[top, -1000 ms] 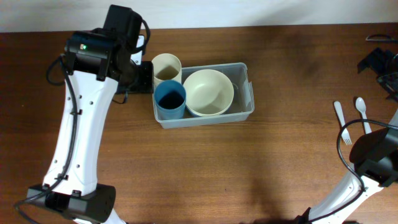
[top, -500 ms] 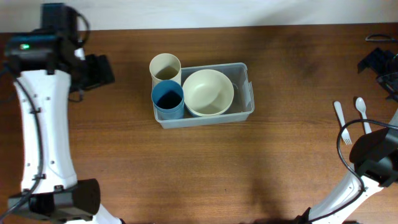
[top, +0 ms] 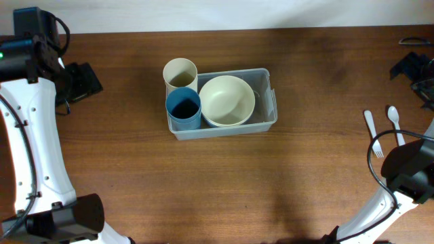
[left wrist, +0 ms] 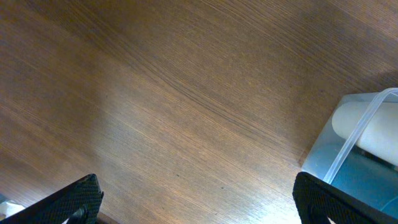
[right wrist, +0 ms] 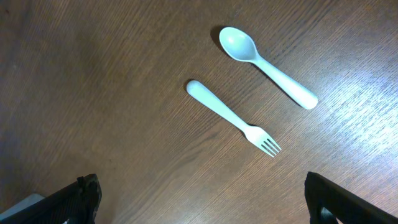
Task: Pack container
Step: 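Move the right gripper to the white fork and grasp it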
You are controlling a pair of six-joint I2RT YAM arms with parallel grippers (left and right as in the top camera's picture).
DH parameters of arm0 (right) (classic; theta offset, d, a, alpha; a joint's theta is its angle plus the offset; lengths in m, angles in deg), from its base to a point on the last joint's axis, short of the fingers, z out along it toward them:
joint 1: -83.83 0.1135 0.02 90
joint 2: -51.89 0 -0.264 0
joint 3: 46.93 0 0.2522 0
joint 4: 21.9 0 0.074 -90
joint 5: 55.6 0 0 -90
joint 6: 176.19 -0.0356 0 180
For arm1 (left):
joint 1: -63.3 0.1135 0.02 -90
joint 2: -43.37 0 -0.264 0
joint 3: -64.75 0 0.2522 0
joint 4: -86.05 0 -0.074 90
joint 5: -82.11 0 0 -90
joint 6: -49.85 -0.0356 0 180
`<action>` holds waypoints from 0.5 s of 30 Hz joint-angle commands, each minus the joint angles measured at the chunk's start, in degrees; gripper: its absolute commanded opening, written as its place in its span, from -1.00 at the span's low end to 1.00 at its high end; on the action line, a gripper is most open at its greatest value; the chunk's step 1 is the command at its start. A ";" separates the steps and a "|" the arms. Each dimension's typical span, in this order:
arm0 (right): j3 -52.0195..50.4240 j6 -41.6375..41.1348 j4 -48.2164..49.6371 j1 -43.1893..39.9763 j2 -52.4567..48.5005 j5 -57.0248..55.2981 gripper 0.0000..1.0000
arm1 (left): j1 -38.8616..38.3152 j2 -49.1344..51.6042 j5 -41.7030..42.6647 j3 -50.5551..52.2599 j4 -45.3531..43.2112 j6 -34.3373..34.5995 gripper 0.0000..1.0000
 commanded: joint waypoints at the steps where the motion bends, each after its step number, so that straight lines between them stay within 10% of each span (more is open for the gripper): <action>1: -0.37 -0.52 0.11 0.13 0.02 -0.26 0.97 | 0.13 -1.64 -1.18 -0.96 0.11 0.74 1.00; 15: -0.37 -0.52 1.07 0.13 0.02 -0.26 0.98 | 0.13 -1.64 -1.18 -0.96 0.11 0.74 1.00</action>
